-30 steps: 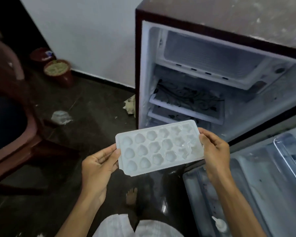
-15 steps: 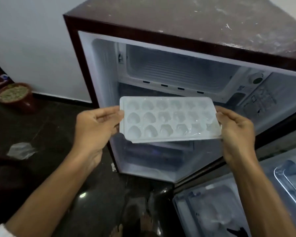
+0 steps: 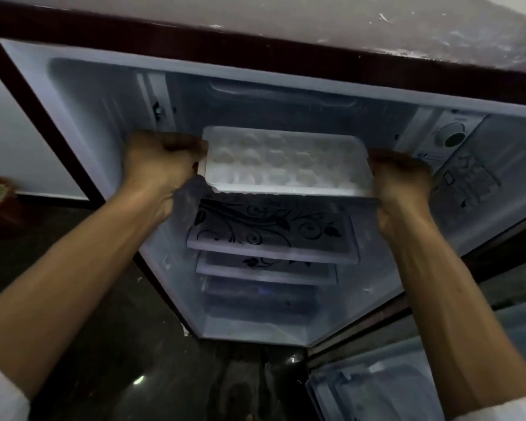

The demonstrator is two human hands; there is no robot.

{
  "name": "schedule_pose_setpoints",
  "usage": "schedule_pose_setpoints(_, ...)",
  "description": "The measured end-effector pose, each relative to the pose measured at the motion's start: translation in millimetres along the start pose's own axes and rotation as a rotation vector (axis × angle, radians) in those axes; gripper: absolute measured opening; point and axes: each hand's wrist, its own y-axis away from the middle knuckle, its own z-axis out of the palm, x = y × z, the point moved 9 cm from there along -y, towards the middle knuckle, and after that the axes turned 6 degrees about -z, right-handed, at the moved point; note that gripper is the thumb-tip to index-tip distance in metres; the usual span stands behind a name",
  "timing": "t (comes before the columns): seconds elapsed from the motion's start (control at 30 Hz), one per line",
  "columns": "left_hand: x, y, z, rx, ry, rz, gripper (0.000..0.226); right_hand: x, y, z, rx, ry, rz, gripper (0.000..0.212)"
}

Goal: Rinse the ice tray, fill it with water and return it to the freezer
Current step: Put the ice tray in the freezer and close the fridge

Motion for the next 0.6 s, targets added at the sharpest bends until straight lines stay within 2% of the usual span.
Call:
schedule_pose_setpoints(0.17, 13, -25, 9, 0.018, -0.056, 0.069, 0.025, 8, -16, 13, 0.016, 0.045, -0.016, 0.026)
schedule_pose_setpoints(0.27, 18, -38, 14, 0.066, -0.222, 0.113, 0.03, 8, -25, 22, 0.031, 0.073, -0.031, 0.023)
schedule_pose_setpoints(0.4, 29, -51, 19, 0.151, -0.402, 0.189, 0.025, 4, -36, 33, 0.059, 0.099, -0.042, 0.023)
schedule_pose_setpoints(0.53, 41, -62, 28, 0.216, -0.392, 0.296, 0.013, 4, -54, 38, 0.122, 0.144, -0.071, 0.02)
schedule_pose_setpoints(0.6, 41, -67, 34, 0.224, -0.385, 0.304, 0.016, 6, -62, 42, 0.136, 0.109, -0.061, 0.024)
